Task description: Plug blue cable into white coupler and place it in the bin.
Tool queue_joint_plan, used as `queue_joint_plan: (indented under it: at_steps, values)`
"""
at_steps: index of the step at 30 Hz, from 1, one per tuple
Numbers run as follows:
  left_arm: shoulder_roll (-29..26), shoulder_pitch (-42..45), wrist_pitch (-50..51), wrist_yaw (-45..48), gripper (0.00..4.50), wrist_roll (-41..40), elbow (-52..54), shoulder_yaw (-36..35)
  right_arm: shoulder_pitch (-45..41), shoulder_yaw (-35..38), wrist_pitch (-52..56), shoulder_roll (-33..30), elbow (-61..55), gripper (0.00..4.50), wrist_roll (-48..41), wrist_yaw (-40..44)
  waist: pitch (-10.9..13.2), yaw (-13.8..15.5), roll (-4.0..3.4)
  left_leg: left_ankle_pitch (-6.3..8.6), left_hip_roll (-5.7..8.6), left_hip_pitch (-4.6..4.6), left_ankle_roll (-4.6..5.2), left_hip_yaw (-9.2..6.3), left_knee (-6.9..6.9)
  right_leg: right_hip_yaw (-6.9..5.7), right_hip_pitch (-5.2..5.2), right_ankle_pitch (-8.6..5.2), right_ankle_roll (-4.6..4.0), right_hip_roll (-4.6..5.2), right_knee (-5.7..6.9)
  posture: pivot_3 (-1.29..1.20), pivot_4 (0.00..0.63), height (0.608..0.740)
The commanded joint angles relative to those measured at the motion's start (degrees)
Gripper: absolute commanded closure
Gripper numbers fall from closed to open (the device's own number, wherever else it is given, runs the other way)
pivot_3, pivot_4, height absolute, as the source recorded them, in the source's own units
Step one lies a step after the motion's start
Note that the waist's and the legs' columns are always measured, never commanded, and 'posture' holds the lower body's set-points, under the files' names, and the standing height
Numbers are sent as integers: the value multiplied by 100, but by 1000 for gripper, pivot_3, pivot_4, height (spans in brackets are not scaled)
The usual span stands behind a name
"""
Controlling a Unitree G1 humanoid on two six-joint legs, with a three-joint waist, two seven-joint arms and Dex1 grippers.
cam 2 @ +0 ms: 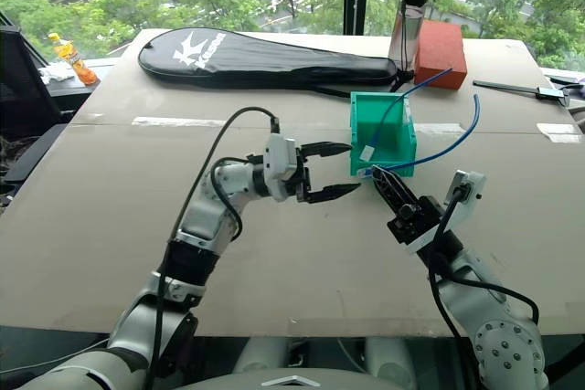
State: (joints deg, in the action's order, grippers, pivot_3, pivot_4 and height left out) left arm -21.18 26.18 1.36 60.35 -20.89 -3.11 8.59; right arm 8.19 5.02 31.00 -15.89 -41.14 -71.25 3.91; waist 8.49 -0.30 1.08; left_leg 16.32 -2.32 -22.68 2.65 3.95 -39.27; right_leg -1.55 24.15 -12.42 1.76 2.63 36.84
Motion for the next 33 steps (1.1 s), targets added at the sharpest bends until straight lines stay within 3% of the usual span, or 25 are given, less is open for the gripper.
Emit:
queue_joint_plan:
  at_steps: [1, 7, 10, 29, 32, 33]
  values:
    - [-266, -388, 651, -450, 973, -317, 528, -548, -78, 104, -59, -130, -49, 4500, 21, 192, 0, -5, -1, 0, 0, 0, 0, 0, 0, -1, 0, 0, 0, 1, 0, 0, 150, 740]
    - [-692, -883, 1173, -1132, 973, -420, 470, -1478, -226, 120, -78, -252, 117, 4500, 77, 430, 1, 18, 1, 0, 1, -1, 0, 0, -1, -6, 0, 0, 0, 5, -1, 0, 150, 740]
    - [-956, -839, 934, -1225, 973, -124, -250, -1733, -344, -15, -2, -279, 214, 4500, 153, 579, 1, 42, 1, 0, 4, 2, 0, 4, -2, -3, -1, -1, -1, 7, -1, 0, 150, 740]
    - [-788, 465, -616, -577, 973, 699, -3035, -1227, -103, -34, -48, -300, -106, 4500, 314, 437, 2, 102, 5, 0, 6, -5, 0, 7, -1, -6, 1, 0, 0, 8, -2, 0, 150, 740]
    - [-758, 575, -848, -412, 1766, 763, -3352, -1190, -75, -23, -48, -314, -145, 4500, 313, 406, 1, 99, 5, 0, 7, -5, 0, 7, -1, -7, 1, 0, 0, 7, -2, 0, 150, 740]
    - [-756, 606, -916, -377, 2241, 790, -3439, -1182, -70, -13, -46, -323, -157, 4500, 306, 395, 1, 98, 5, 0, 6, -6, 0, 7, -1, -7, 1, 0, 0, 7, -3, 0, 150, 740]
